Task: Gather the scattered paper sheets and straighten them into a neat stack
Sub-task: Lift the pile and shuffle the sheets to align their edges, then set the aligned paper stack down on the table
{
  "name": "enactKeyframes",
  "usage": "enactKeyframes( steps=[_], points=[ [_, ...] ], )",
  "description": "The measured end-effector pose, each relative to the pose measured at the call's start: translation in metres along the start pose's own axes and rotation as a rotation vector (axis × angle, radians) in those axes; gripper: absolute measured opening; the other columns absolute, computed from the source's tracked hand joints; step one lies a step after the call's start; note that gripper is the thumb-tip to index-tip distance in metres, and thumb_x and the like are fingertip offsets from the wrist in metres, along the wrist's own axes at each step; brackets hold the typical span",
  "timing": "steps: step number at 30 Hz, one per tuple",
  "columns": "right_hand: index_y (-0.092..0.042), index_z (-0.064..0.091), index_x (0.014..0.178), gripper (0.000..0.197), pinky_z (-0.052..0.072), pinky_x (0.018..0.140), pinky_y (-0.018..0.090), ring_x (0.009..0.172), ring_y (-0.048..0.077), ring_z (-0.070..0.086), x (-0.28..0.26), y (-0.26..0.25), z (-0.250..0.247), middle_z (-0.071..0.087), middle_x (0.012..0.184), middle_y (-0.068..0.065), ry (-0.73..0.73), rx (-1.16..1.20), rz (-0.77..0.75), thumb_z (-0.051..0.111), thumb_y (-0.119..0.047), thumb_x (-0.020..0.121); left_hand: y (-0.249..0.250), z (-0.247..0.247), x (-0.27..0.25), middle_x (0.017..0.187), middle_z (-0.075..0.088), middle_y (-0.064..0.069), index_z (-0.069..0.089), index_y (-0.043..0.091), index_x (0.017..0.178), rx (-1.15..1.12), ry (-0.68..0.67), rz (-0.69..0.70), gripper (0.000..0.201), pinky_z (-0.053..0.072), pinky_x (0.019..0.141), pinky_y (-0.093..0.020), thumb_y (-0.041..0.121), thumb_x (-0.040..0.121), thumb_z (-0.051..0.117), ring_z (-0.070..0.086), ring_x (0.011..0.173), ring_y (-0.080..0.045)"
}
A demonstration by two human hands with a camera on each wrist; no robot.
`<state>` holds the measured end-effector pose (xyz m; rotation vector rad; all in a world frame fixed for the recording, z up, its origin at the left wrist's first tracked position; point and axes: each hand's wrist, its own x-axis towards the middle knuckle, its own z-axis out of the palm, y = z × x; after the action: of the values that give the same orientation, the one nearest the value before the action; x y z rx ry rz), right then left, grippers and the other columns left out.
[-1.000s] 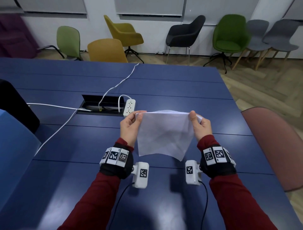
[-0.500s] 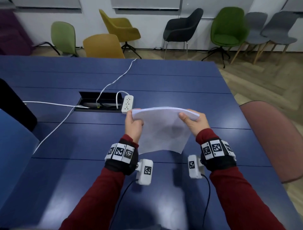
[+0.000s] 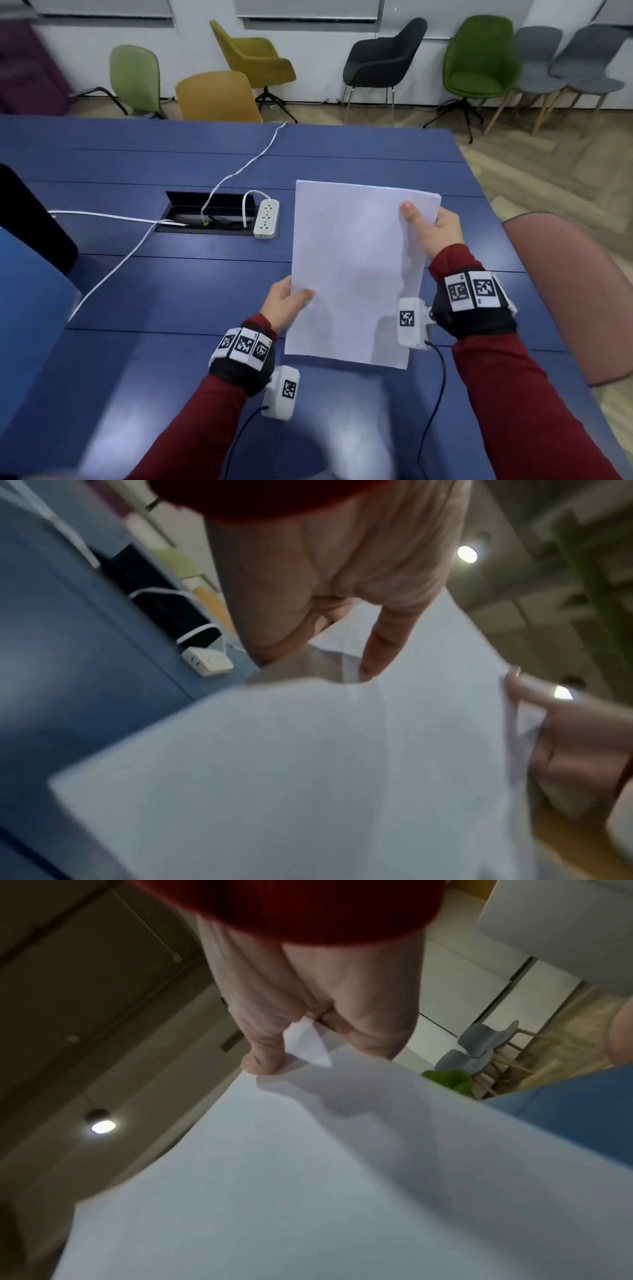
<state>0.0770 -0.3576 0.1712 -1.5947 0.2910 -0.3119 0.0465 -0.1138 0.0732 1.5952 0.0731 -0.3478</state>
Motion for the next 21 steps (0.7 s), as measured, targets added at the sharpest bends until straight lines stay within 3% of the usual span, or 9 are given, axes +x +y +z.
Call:
enactKeyframes(
  steps=[2, 4, 8, 11, 14, 15, 17, 19, 21],
  points=[
    [-0.012, 0.064, 0.096, 0.009, 0.050, 0.052, 0.012, 0.064, 0.005, 0.062, -0.001, 0.020, -0.005, 0.069, 0.083, -0.001, -0.041, -0.074, 0.061, 0.061, -0.018, 0.089, -0.003, 0.004, 0.001, 0.086, 0.069, 0.000, 0.063, 0.018, 0.088, -0.008, 0.031, -0.020, 0.021, 0.052, 0.074, -0.029, -0.001, 0.085, 0.055, 0.064, 0.076, -0.016],
    [-0.009, 0.063, 0.107, 0.021, 0.054, 0.079, 0.026, 0.088, 0.019, 0.063, -0.003, 0.057, -0.014, 0.068, 0.107, 0.012, -0.184, -0.209, 0.193, 0.063, -0.019, 0.088, -0.004, 0.005, 0.007, 0.089, 0.068, -0.004, 0.063, 0.016, 0.089, -0.017, 0.065, -0.054, 0.021, 0.051, 0.078, -0.033, -0.001, 0.087, 0.052, 0.062, 0.083, -0.022],
    [-0.008, 0.063, 0.108, 0.026, 0.046, 0.100, 0.050, 0.105, 0.032, 0.062, -0.030, 0.129, -0.032, 0.063, 0.120, 0.020, -0.545, -0.422, 0.491, 0.067, -0.015, 0.084, -0.004, 0.002, 0.027, 0.108, 0.064, -0.015, 0.059, -0.002, 0.115, -0.072, 0.064, -0.177, 0.028, 0.050, 0.083, -0.034, -0.003, 0.089, 0.048, 0.060, 0.098, -0.028],
    [0.003, 0.054, 0.120, 0.029, 0.057, 0.073, 0.041, 0.089, 0.031, 0.061, -0.048, 0.148, -0.034, 0.062, 0.109, 0.016, -0.512, -0.320, 0.623, 0.053, 0.003, 0.091, -0.011, 0.003, 0.037, 0.110, 0.061, -0.015, 0.053, -0.010, 0.121, -0.019, 0.038, -0.276, 0.031, 0.051, 0.074, -0.029, -0.001, 0.091, 0.048, 0.060, 0.094, -0.028],
    [-0.006, 0.055, 0.115, 0.023, 0.049, 0.035, 0.021, 0.063, 0.020, 0.054, -0.052, 0.158, -0.027, 0.057, 0.100, 0.014, -0.315, -0.326, 0.732, 0.050, -0.001, 0.093, -0.031, 0.006, 0.042, 0.116, 0.061, -0.018, 0.052, -0.013, 0.122, 0.016, -0.009, -0.416, 0.033, 0.051, 0.088, -0.041, -0.002, 0.091, 0.049, 0.061, 0.093, -0.029],
    [-0.002, 0.056, 0.117, 0.025, 0.045, 0.032, 0.018, 0.057, 0.019, 0.051, -0.048, 0.162, -0.026, 0.057, 0.097, 0.015, -0.278, -0.406, 0.711, 0.050, -0.002, 0.093, -0.039, 0.007, 0.044, 0.114, 0.064, -0.020, 0.054, -0.012, 0.120, 0.074, -0.054, -0.475, 0.033, 0.052, 0.089, -0.041, 0.001, 0.090, 0.051, 0.064, 0.089, -0.028],
    [0.003, 0.056, 0.121, 0.030, 0.041, 0.032, 0.018, 0.051, 0.020, 0.049, -0.041, 0.170, -0.026, 0.057, 0.093, 0.015, -0.270, -0.508, 0.671, 0.048, -0.004, 0.092, -0.051, 0.010, 0.039, 0.089, 0.071, -0.015, 0.059, -0.001, 0.106, 0.208, -0.141, -0.597, 0.020, 0.060, 0.063, -0.028, 0.009, 0.090, 0.052, 0.069, 0.061, -0.016],
    [0.000, 0.056, 0.119, 0.028, 0.046, 0.033, 0.019, 0.064, 0.025, 0.056, -0.040, 0.176, -0.024, 0.057, 0.100, 0.014, -0.254, -0.425, 0.722, 0.049, -0.004, 0.092, -0.062, 0.008, 0.033, 0.061, 0.068, -0.006, 0.058, 0.006, 0.091, 0.252, -0.135, -0.656, 0.010, 0.047, 0.038, -0.016, 0.014, 0.092, 0.052, 0.060, 0.037, -0.005],
    [-0.006, 0.056, 0.110, 0.019, 0.051, 0.035, 0.022, 0.086, 0.029, 0.057, -0.042, 0.179, -0.021, 0.056, 0.106, 0.012, -0.222, -0.263, 0.788, 0.051, -0.002, 0.092, -0.072, 0.004, 0.032, 0.053, 0.066, -0.005, 0.056, 0.004, 0.082, 0.211, -0.058, -0.659, 0.011, 0.045, 0.034, -0.015, 0.010, 0.091, 0.053, 0.057, 0.032, -0.006]
  ],
)
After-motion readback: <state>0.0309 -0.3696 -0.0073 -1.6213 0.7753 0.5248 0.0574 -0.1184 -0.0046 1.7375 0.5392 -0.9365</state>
